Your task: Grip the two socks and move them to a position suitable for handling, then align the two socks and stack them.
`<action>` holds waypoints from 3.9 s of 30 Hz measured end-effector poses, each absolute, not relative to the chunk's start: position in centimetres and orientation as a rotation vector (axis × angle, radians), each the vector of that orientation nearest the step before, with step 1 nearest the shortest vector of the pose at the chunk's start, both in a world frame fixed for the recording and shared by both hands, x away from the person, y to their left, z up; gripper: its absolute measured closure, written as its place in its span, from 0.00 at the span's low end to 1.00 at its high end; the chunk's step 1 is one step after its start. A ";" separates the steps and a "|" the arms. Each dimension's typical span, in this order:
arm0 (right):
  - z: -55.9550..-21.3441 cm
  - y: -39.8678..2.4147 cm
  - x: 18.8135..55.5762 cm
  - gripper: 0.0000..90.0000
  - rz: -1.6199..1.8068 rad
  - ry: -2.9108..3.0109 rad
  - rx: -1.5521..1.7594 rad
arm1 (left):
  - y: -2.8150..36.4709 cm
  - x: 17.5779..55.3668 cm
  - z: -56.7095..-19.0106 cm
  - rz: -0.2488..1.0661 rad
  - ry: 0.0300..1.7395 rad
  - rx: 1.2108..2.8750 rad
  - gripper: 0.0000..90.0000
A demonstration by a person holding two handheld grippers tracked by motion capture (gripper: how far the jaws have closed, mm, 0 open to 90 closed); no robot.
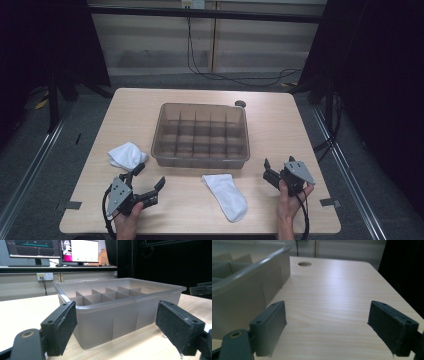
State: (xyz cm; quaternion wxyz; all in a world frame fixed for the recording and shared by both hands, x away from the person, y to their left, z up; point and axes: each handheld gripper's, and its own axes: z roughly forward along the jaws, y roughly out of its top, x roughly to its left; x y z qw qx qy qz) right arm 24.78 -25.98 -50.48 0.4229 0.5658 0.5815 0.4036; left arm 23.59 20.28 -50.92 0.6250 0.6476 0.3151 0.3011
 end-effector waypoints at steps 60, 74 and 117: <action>-51.2 -27.0 21.6 0.16 1.327 1.324 1.148 | 24.6 34.1 -44.1 0.486 1.259 2.112 0.29; -51.2 -27.0 21.6 0.16 1.323 1.321 1.151 | 24.9 38.7 -45.9 0.243 1.305 2.387 0.24; -51.2 -27.0 21.6 0.16 1.323 1.320 1.153 | 24.8 40.0 -46.6 0.021 1.379 2.448 0.84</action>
